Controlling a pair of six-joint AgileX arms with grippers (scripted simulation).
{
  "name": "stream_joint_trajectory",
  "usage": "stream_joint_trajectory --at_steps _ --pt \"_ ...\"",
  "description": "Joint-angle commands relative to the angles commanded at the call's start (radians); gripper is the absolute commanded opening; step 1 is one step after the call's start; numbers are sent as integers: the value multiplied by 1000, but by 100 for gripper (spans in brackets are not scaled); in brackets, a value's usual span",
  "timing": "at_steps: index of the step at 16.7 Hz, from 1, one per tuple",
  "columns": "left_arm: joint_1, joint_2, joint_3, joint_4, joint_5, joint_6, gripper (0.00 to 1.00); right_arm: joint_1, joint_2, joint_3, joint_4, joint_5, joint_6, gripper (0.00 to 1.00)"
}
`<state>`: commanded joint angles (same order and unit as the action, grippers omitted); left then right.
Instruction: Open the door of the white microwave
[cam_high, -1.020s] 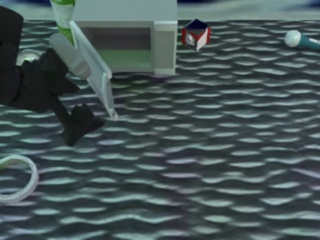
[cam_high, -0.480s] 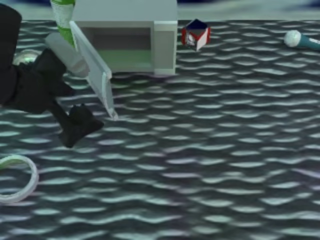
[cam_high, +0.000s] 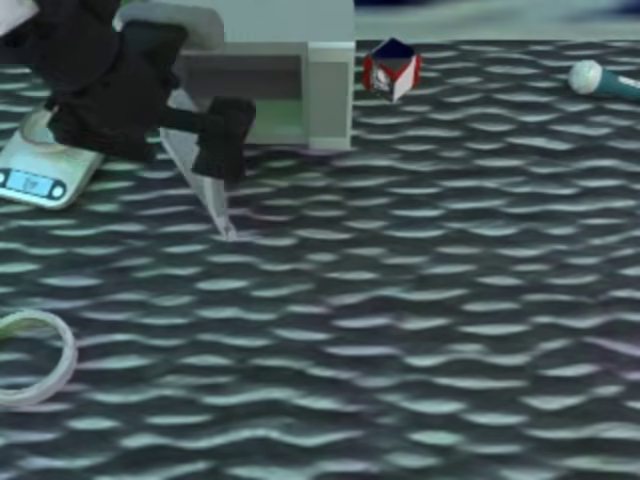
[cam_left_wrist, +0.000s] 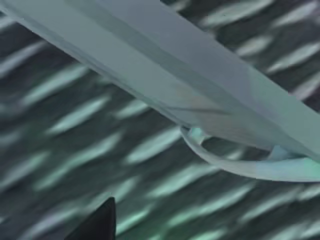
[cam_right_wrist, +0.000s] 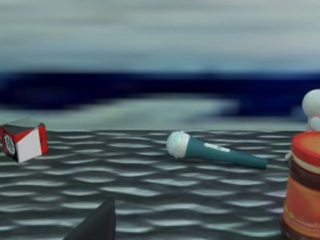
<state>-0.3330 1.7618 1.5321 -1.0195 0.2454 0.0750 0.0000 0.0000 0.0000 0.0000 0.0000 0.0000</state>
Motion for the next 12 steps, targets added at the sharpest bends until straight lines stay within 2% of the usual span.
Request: stream_joint_trajectory --at_steps 8,12 --pt "-160 300 709 -499 -328 -815 100 0 0 0 0 0 0 100" --pt "-216 398 925 -684 -458 -1080 100 0 0 0 0 0 0 100"
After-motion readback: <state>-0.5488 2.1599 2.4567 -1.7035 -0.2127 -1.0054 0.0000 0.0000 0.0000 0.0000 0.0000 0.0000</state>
